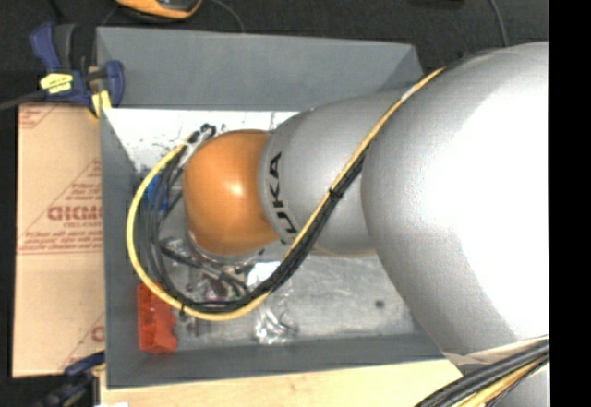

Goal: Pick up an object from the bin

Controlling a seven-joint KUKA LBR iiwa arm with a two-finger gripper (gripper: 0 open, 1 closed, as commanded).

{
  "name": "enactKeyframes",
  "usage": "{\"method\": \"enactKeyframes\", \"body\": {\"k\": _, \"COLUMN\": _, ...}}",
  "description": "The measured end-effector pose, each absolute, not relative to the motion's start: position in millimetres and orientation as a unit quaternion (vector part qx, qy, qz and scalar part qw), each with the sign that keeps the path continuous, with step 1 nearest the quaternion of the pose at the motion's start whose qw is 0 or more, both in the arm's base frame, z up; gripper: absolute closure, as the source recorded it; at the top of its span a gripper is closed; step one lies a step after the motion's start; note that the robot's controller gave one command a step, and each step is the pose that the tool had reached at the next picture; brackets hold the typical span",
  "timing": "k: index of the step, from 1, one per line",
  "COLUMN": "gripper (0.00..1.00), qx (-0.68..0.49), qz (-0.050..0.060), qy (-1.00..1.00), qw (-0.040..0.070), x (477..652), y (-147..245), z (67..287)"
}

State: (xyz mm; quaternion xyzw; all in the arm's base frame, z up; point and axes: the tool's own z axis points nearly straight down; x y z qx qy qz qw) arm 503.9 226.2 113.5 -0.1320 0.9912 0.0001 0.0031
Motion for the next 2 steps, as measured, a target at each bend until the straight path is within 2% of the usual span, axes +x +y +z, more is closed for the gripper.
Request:
{"method": "enactKeyframes", "body": {"k": 1, "gripper": 0.0, "qx": -0.11, "qz": 0.001, "qy": 0.994, "qw": 0.002, "x": 484.1, "y": 235.4, "z": 108.2}}
{"method": "enactKeyframes", "body": {"k": 2, "gripper": 0.0, "qx": -0.042, "qz": 0.001, "qy": 0.999, "qw": 0.002, "x": 491.7, "y": 228.7, "z": 111.0}}
